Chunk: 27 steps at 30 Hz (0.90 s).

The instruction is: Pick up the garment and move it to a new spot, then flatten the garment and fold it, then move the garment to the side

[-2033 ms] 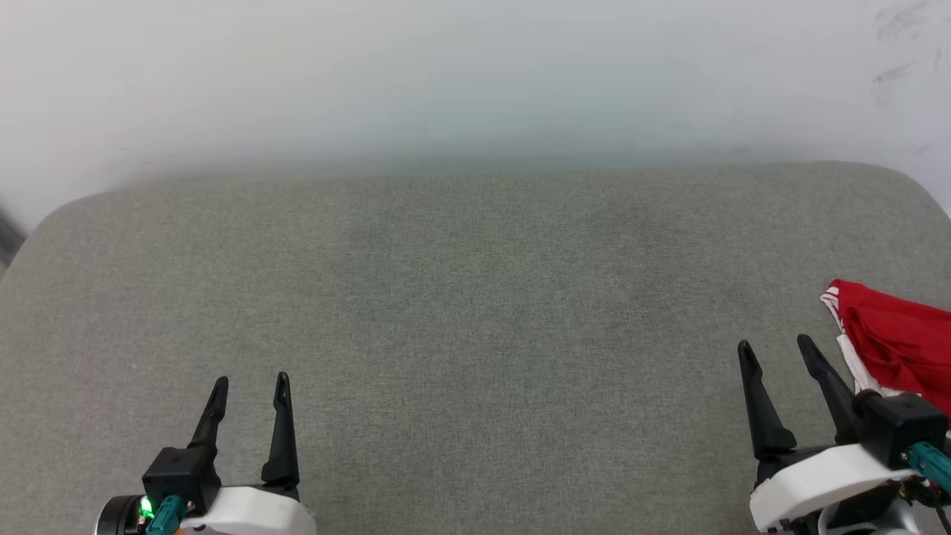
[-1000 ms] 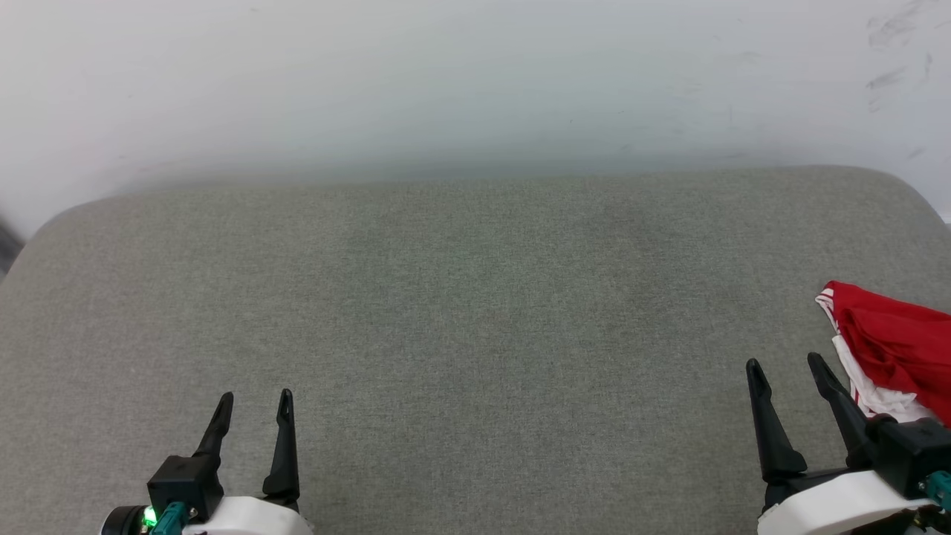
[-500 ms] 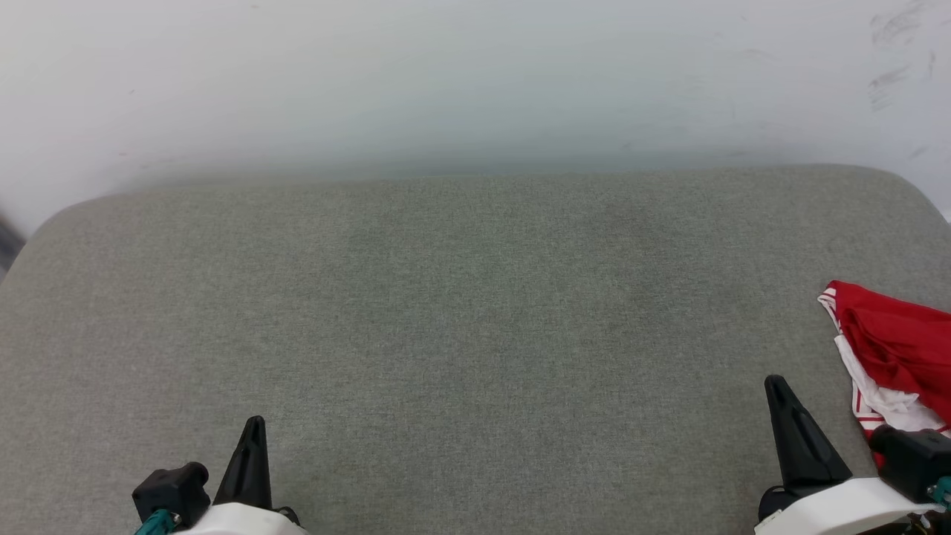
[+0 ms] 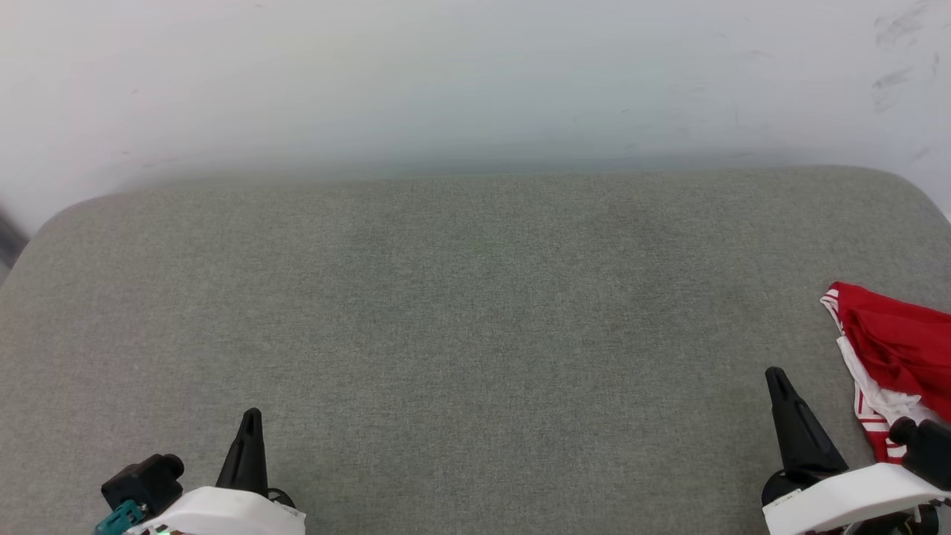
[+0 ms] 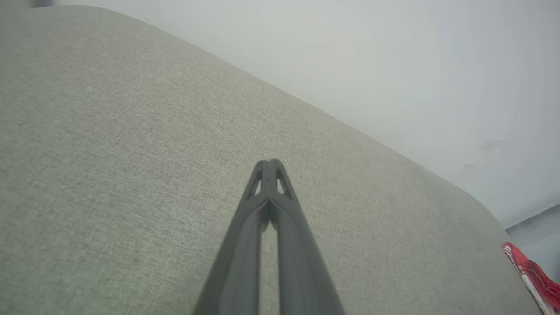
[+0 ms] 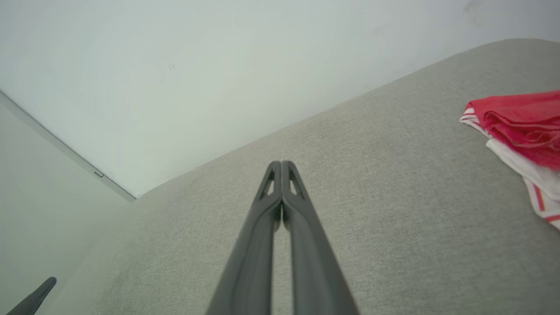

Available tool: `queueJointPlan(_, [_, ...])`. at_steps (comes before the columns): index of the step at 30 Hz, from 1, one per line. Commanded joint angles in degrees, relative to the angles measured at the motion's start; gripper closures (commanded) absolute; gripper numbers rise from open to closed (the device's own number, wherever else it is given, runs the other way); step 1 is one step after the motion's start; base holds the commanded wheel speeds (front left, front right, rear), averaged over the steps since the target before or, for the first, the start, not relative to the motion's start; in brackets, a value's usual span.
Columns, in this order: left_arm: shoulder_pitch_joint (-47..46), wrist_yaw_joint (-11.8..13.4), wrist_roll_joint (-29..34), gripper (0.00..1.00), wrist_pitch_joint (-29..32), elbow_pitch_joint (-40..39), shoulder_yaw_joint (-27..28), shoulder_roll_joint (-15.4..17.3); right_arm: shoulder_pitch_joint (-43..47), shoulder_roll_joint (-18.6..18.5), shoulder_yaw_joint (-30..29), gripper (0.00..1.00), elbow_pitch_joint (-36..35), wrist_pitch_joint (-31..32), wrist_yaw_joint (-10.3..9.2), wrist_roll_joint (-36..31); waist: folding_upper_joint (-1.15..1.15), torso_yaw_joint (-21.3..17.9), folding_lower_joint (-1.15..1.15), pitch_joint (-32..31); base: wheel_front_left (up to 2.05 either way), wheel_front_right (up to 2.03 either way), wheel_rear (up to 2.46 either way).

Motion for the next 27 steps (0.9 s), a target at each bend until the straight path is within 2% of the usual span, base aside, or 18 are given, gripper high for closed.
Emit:
queueJointPlan(1, [-1.6, -0.3, -2.0, 1.00, 0.5, -0.7, 0.5, 0.1, -1.8, -0.6, -0.1, 1.00, -0.3, 0.0, -0.01, 2.3, 0.00, 0.0, 0.00, 0.0, 0.00, 0.00, 0.00])
queueJointPlan(27, [-3.8, -2.2, -21.6, 1.00, 5.7, -0.2, 2.9, -1.2, -5.1, -1.1, -0.5, 1.00, 4.7, 1.2, -0.02, 23.8, 0.00, 0.5, 0.00, 0.0, 0.00, 0.00, 0.00])
